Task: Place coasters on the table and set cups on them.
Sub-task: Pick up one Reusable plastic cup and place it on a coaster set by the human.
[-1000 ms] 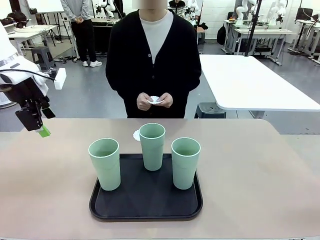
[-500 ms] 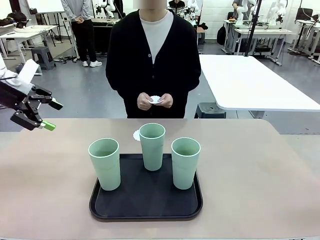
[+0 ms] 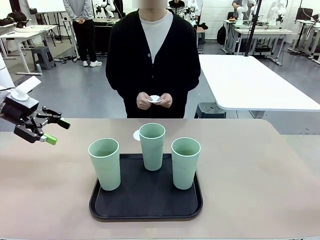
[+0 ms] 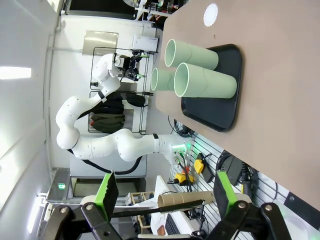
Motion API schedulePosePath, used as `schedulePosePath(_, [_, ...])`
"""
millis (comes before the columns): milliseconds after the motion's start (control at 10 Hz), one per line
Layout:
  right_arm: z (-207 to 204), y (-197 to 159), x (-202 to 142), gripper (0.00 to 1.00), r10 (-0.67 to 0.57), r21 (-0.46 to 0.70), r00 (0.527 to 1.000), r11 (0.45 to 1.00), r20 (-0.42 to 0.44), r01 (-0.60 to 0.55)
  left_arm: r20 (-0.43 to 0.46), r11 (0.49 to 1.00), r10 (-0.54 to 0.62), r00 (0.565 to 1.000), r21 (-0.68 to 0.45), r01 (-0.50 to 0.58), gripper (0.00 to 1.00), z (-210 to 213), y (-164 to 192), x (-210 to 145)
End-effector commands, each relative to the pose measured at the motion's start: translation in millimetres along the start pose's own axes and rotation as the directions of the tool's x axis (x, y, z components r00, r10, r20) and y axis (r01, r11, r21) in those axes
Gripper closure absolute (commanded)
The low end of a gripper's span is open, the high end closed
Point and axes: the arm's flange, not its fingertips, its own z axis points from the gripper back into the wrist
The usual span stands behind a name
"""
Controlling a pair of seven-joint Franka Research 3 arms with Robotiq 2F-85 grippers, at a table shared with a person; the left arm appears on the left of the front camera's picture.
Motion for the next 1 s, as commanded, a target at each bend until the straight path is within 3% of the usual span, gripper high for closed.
schedulePosePath(0, [0,0,0,0.00,0.004,0.005,1.000,1.000,0.000,-0.004,0.031,0.995,-0.092,0.995,-0.027,0.093,0.00,-25,7,-1])
schedulePosePath(300, [0,0,0,0.00,0.004,0.005,1.000,1.000,0.000,-0.004,0.092,0.980,-0.177,0.980,-0.074,0.184,0.00,-57,7,-6])
schedulePosePath(600, [0,0,0,0.00,0.004,0.005,1.000,1.000,0.000,-0.004,0.103,0.979,-0.175,0.979,-0.083,0.183,0.00,-56,7,-3])
schedulePosePath(700, [0,0,0,0.00,0.004,0.005,1.000,1.000,0.000,-0.004,0.061,0.983,-0.152,0.986,-0.095,0.158,0.00,-64,7,0])
schedulePosePath(900, [0,0,0,0.00,0.004,0.005,1.000,1.000,0.000,-0.004,0.061,0.983,-0.152,0.986,-0.095,0.158,0.00,-64,7,0])
